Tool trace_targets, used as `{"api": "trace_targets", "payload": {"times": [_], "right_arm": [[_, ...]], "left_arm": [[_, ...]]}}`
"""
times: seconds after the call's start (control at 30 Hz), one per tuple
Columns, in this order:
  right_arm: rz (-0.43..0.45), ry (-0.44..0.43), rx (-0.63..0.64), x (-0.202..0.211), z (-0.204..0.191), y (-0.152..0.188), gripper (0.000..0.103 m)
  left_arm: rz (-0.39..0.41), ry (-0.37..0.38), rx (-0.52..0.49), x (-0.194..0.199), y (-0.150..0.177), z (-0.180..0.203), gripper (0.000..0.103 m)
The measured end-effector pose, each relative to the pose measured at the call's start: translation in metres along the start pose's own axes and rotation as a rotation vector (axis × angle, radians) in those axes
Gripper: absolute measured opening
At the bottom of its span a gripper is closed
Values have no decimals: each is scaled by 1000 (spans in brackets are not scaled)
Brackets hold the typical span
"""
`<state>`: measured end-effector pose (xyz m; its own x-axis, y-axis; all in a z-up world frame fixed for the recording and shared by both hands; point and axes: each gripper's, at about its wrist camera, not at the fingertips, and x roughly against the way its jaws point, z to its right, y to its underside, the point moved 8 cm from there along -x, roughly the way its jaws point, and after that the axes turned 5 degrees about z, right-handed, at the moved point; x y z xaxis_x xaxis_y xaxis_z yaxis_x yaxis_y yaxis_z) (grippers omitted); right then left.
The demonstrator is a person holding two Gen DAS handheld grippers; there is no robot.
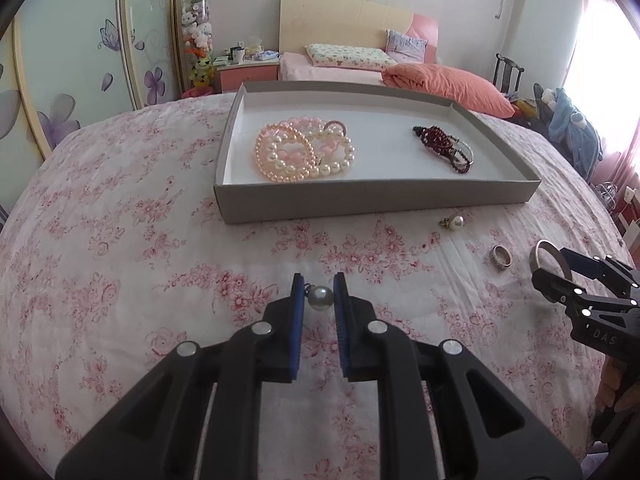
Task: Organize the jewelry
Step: 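Carry the pearl earring and silver bangle over the tray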
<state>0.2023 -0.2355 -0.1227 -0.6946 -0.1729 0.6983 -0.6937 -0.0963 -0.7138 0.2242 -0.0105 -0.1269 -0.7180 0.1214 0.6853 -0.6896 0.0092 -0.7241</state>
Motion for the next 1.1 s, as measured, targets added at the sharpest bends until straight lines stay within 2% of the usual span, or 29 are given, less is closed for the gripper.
{"api": "trace_targets", "payload": {"times": [0.17, 0.57, 0.73, 0.9, 1.1], "right_arm": [[28, -22, 13, 5, -10, -5, 67], [91, -56, 11, 19, -23, -21, 67], [186, -53, 15, 37, -28, -44, 67], [318, -39, 13, 60, -29, -73, 67], [412, -37, 5, 68, -30, -103, 67]], "left_arm": [[51, 27, 13, 13, -5, 1, 15], [68, 2, 31, 20, -10, 0, 15], [126, -17, 29, 35, -24, 1, 15], [208, -32, 13, 52, -46, 9, 15], [262, -31, 5, 55, -71, 18, 15]]}}
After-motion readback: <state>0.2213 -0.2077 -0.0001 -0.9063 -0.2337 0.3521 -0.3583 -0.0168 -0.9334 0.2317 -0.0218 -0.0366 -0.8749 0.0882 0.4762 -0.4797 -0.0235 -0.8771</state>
